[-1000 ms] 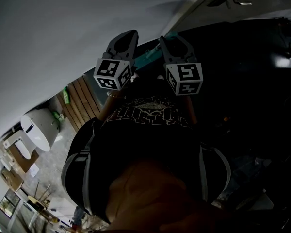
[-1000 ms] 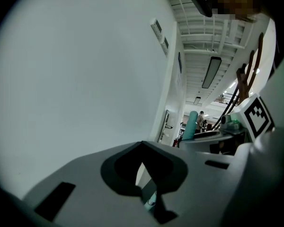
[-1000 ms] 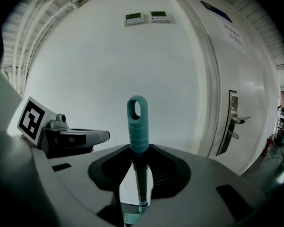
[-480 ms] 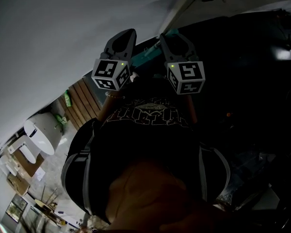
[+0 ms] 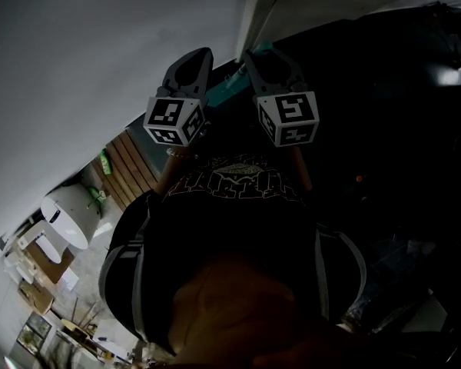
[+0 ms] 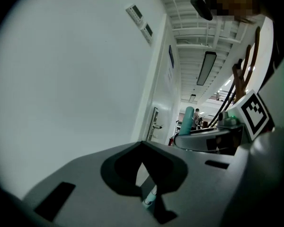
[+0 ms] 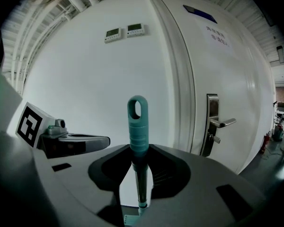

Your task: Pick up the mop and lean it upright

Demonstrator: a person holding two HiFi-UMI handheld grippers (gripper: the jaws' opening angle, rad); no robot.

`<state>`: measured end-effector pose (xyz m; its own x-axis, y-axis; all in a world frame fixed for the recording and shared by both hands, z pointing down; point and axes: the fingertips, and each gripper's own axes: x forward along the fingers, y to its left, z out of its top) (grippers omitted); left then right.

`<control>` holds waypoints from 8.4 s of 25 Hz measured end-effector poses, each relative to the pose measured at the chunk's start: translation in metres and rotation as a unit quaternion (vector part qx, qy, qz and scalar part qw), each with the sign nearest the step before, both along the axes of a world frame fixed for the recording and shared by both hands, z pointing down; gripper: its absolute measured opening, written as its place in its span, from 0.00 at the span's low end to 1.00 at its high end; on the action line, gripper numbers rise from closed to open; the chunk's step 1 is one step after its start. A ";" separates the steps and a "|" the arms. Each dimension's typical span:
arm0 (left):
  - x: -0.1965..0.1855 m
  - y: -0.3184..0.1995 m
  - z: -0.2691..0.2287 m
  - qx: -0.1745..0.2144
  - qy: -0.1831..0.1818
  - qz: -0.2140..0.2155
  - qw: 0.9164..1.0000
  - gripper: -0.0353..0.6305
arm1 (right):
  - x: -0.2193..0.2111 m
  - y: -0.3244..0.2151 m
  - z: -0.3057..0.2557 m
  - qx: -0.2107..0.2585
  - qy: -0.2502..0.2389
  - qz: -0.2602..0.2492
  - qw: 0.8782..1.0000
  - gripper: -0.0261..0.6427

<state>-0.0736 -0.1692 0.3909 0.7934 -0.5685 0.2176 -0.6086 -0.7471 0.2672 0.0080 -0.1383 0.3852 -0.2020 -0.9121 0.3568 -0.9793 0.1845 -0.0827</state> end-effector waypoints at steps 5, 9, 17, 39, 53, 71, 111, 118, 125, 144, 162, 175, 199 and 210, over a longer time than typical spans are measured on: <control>0.047 0.013 -0.003 0.005 0.003 0.000 1.000 0.11 | 0.045 0.012 0.001 -0.002 0.004 -0.006 1.000 0.22; 0.083 0.024 -0.003 0.003 0.004 -0.003 1.000 0.11 | 0.084 0.021 0.000 -0.002 0.009 -0.008 1.000 0.22; 0.139 0.051 0.001 0.000 0.009 -0.031 0.999 0.11 | 0.150 0.041 0.000 0.000 0.024 -0.021 0.999 0.22; 0.180 0.022 0.009 0.008 0.009 0.044 0.999 0.11 | 0.225 0.033 0.017 0.000 0.023 0.093 0.995 0.22; 0.199 -0.006 0.018 0.000 0.011 0.028 1.000 0.11 | 0.245 -0.007 0.022 -0.004 0.011 0.070 0.998 0.22; 0.236 -0.031 0.019 -0.009 0.006 -0.085 0.996 0.11 | 0.278 -0.056 0.048 -0.033 0.026 -0.035 0.998 0.22; 0.192 -0.066 0.029 -0.011 0.004 -0.139 0.990 0.11 | 0.244 -0.148 0.132 -0.063 0.029 -0.070 0.995 0.22; 0.185 -0.068 0.025 -0.009 0.005 -0.142 0.990 0.11 | 0.237 -0.172 0.133 -0.051 0.032 -0.063 0.996 0.22; 0.184 -0.073 0.023 -0.011 0.007 -0.139 0.990 0.11 | 0.234 -0.193 0.128 -0.039 0.028 -0.054 0.997 0.22; 0.175 -0.081 0.023 -0.012 0.005 -0.138 0.990 0.11 | 0.231 -0.206 0.132 -0.035 0.045 -0.042 0.998 0.23; 0.185 -0.067 0.022 -0.012 0.009 -0.124 0.992 0.11 | 0.243 -0.185 0.108 0.004 0.029 -0.028 0.999 0.16; 0.207 -0.062 0.023 -0.016 0.012 -0.091 0.996 0.11 | 0.254 -0.154 0.098 -0.004 0.020 -0.021 1.000 0.07; 0.271 -0.029 0.027 -0.026 0.025 0.000 0.999 0.11 | 0.265 -0.043 0.063 -0.024 -0.001 -0.022 0.999 0.07; 0.314 -0.014 0.028 -0.027 0.021 0.051 0.998 0.11 | 0.280 -0.018 0.048 -0.015 0.008 -0.011 1.000 0.07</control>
<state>0.2407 -0.1834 0.4193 0.8557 -0.4727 0.2105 -0.5174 -0.7887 0.3321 0.2880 -0.1566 0.4335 -0.2159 -0.8963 0.3873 -0.9763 0.2035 -0.0732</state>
